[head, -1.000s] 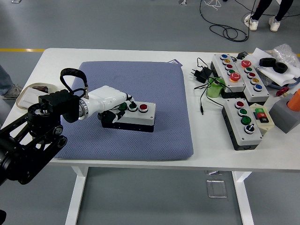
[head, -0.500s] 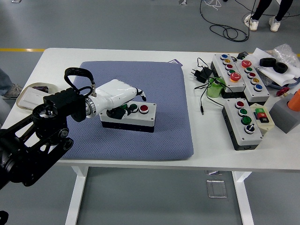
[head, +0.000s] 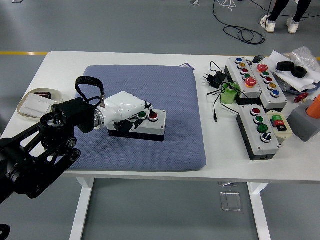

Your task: Pick up the button,place it on the desk,press the button,press the button

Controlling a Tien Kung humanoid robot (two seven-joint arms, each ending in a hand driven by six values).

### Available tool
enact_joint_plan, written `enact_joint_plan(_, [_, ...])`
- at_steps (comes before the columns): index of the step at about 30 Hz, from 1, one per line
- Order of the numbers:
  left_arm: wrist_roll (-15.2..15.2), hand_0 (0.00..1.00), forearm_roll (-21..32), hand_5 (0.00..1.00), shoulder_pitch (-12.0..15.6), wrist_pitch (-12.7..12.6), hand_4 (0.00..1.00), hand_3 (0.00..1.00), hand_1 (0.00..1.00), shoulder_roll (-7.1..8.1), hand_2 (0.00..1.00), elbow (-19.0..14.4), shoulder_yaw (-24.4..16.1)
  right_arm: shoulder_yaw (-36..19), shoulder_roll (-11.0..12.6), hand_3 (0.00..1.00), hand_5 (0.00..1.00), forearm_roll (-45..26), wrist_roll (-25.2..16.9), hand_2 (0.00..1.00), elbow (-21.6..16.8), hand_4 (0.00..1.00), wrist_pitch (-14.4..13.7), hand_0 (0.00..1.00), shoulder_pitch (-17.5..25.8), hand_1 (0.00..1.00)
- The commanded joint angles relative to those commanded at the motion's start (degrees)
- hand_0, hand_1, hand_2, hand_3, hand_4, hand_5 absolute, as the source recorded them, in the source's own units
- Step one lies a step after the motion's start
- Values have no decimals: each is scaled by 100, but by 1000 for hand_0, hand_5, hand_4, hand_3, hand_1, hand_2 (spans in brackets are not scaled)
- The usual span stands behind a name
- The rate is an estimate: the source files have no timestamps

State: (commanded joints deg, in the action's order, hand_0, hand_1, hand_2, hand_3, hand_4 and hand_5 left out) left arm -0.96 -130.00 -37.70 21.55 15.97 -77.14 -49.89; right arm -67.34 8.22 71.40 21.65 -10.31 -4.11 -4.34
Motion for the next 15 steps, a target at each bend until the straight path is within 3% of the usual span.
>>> enact_joint_plan(7, [-3, 83, 0, 2, -21, 48, 422, 756, 2, -30, 2, 182, 79, 2, -1, 584, 208, -4, 0, 710, 0, 361, -2, 659, -7, 632])
enact_joint_plan(15, [9, 84, 0, 2, -19, 93, 423, 755, 2, -20, 2, 169, 73, 5, -1, 584, 214, -8, -1, 709, 0, 369, -3, 659, -13, 632])
